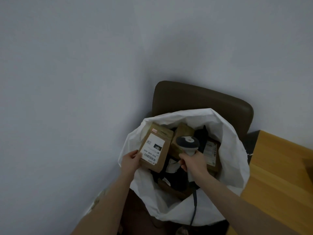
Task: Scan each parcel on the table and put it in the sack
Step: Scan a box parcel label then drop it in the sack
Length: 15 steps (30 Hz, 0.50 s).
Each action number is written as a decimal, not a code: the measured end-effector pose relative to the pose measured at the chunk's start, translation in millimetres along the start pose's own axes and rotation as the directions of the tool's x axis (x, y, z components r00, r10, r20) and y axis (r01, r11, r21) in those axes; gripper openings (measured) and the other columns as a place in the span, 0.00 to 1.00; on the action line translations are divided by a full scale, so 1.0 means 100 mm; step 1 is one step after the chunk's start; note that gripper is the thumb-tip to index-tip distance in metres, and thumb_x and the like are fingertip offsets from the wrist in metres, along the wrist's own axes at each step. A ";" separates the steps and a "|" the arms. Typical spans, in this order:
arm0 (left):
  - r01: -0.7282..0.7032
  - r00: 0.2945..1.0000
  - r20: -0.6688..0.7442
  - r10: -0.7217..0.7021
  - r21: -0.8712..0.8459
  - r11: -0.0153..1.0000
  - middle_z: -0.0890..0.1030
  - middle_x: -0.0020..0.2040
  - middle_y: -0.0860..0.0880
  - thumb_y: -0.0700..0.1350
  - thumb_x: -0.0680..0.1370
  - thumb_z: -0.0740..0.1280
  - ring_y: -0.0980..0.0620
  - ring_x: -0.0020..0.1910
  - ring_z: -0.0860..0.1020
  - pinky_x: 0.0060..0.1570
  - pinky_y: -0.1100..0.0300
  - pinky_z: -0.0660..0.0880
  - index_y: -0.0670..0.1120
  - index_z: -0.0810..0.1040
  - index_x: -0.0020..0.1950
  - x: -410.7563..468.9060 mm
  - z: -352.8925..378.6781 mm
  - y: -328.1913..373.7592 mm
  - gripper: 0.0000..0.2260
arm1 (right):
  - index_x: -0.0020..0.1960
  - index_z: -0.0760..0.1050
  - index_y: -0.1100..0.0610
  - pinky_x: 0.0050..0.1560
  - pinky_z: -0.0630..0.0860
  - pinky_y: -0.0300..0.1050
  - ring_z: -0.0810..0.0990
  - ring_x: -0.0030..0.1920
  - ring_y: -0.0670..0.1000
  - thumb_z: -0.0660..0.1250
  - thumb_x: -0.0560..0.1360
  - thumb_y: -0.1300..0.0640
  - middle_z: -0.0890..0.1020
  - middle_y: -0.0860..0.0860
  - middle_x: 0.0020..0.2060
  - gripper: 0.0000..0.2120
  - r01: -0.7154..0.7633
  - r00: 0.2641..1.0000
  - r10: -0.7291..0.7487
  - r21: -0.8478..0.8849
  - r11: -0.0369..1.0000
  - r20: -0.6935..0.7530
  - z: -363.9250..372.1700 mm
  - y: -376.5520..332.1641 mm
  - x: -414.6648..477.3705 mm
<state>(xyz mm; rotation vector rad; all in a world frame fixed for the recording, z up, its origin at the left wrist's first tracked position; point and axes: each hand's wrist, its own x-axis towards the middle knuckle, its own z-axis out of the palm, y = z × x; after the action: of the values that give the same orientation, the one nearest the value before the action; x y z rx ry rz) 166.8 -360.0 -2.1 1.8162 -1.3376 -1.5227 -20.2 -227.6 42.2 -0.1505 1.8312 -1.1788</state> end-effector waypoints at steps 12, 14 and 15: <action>-0.326 0.936 0.265 0.232 0.903 0.281 0.52 0.78 0.49 0.44 0.78 0.62 0.45 0.71 0.61 0.61 0.47 0.68 0.53 0.53 0.77 0.44 0.46 -0.09 0.30 | 0.44 0.77 0.59 0.28 0.73 0.39 0.77 0.25 0.46 0.71 0.73 0.60 0.82 0.51 0.27 0.03 -0.060 0.998 0.059 -0.042 0.997 -0.022 0.41 0.03 0.32; -0.327 0.941 0.289 0.177 0.911 0.250 0.55 0.76 0.49 0.44 0.78 0.62 0.43 0.72 0.59 0.64 0.46 0.66 0.51 0.57 0.75 0.56 0.43 -0.08 0.26 | 0.43 0.77 0.60 0.29 0.74 0.41 0.78 0.26 0.48 0.70 0.73 0.61 0.82 0.53 0.28 0.03 -0.062 0.998 0.062 0.006 0.998 -0.020 0.37 0.02 0.32; -0.331 0.941 0.299 0.155 0.910 0.250 0.57 0.75 0.48 0.45 0.78 0.63 0.43 0.71 0.60 0.63 0.46 0.66 0.50 0.59 0.74 0.61 0.42 -0.06 0.25 | 0.42 0.77 0.59 0.30 0.74 0.42 0.77 0.27 0.49 0.70 0.74 0.62 0.82 0.53 0.29 0.03 -0.064 0.998 0.065 0.038 0.997 -0.026 0.33 0.01 0.32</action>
<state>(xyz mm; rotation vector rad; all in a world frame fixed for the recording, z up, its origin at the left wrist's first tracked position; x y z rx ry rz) 127.1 -398.9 -51.8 1.8527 -2.9028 -0.5741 -13.3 -265.9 17.1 -0.0538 1.8231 -1.1737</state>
